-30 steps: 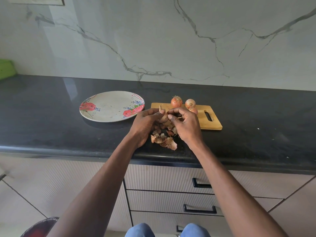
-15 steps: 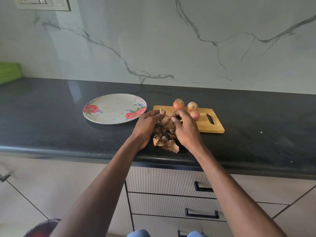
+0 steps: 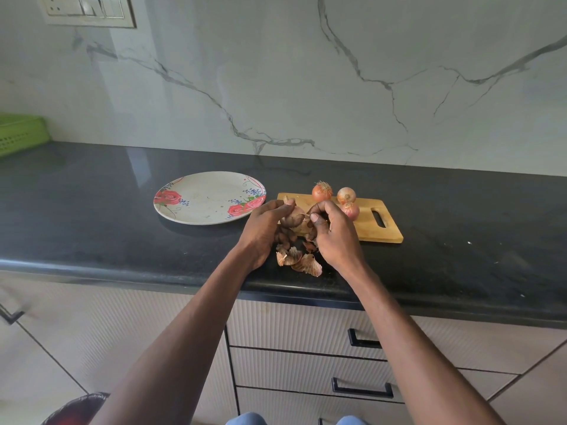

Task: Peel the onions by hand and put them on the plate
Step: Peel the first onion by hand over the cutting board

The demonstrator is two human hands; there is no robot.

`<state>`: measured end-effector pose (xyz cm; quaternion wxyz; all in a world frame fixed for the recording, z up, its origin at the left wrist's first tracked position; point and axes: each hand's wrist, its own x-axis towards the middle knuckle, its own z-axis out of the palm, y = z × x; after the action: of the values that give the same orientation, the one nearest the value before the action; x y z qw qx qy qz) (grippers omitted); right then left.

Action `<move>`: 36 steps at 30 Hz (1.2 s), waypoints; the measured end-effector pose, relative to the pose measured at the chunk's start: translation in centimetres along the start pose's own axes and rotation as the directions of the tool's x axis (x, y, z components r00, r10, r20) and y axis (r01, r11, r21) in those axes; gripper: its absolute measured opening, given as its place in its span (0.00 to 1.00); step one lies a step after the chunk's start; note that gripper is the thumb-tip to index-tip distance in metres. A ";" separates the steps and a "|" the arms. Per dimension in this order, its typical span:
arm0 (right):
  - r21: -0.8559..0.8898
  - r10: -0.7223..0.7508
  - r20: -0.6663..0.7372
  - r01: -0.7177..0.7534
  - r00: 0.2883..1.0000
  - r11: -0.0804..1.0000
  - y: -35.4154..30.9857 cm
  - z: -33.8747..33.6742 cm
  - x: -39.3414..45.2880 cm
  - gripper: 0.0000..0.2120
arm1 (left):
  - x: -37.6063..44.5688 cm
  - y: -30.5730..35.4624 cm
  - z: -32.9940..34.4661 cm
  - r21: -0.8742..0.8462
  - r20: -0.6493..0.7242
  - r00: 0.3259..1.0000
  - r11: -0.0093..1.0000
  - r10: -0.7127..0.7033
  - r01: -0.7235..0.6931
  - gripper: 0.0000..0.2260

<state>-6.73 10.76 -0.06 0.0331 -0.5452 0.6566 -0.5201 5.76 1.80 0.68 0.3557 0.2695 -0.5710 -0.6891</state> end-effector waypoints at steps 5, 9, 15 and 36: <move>0.031 0.000 -0.014 0.000 1.000 1.000 0.0 0.0 0.2 0.06 | -0.4 0.4 0.1 0.025 0.011 1.000 1.000 -0.007 0.007 0.12; 0.049 0.001 -0.043 0.001 0.999 0.999 0.1 0.0 0.2 0.09 | -0.6 0.6 0.2 0.015 0.014 1.000 1.000 -0.018 0.018 0.10; 0.068 0.000 -0.043 0.003 0.999 0.998 0.0 -0.2 0.2 0.09 | -0.8 0.7 0.2 0.023 -0.012 0.999 0.999 -0.041 0.042 0.11; 0.036 0.002 -0.117 0.003 0.993 0.999 -0.4 -0.3 0.0 0.05 | -0.5 0.5 0.1 0.026 0.019 0.999 0.999 -0.029 0.029 0.12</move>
<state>-6.69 10.99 0.36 0.0042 -0.5131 0.6478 -0.5631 6.10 2.24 1.22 0.3364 0.2756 -0.5794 -0.6894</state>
